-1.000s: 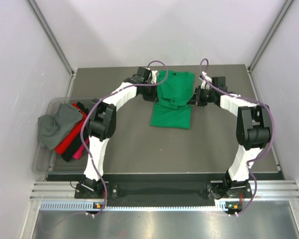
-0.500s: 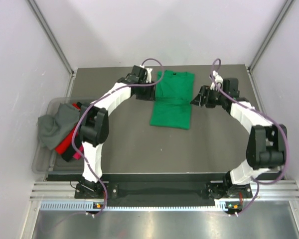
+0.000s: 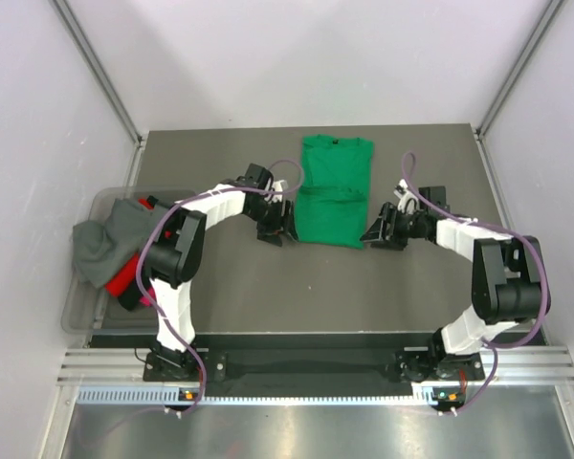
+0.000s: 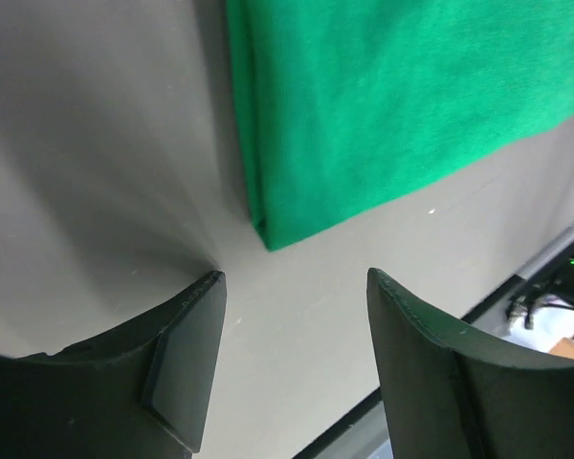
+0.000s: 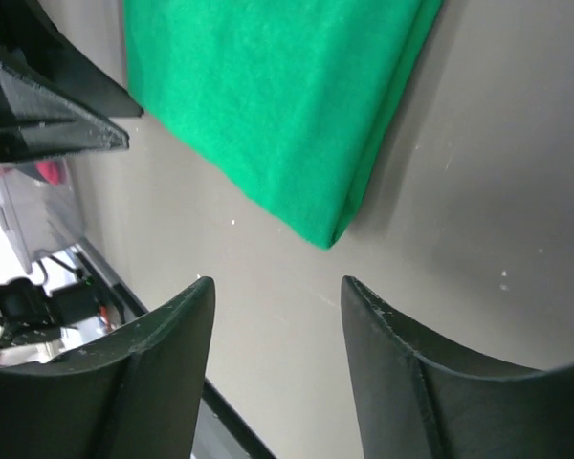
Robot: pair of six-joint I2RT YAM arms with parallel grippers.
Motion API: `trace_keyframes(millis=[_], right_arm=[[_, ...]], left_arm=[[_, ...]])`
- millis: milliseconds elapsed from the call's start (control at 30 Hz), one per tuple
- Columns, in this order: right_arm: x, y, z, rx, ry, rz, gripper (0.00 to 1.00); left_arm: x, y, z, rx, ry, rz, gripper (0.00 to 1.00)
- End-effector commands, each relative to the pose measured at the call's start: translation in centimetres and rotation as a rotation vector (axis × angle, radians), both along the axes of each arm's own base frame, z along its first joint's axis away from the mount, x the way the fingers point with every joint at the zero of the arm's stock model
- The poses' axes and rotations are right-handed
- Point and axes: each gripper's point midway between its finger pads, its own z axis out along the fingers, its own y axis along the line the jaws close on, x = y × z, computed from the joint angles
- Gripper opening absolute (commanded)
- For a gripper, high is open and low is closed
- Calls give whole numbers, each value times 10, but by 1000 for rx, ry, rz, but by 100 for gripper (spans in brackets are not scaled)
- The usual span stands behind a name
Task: Fold and stack the t-shirts
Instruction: Fold the tshirt
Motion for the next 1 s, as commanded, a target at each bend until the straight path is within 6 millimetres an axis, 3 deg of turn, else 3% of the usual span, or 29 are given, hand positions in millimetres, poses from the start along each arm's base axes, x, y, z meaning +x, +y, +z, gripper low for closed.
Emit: trace_keyframes(millis=[0, 267, 567, 833, 900, 967], right_arm=[[8, 9, 2, 55, -11, -1, 54], [6, 15, -18, 56, 41, 7, 51], [1, 18, -28, 59, 72, 2, 52], [12, 20, -46, 59, 103, -25, 50], [17, 20, -47, 57, 98, -25, 45], [19, 20, -51, 56, 108, -28, 38]], left_arm=[[8, -13, 8, -78, 1, 6, 65], [11, -18, -11, -83, 51, 10, 60], [16, -19, -15, -82, 48, 13, 53], [18, -17, -20, -70, 50, 20, 50], [19, -16, -22, -65, 50, 22, 47], [20, -15, -23, -69, 52, 22, 37]])
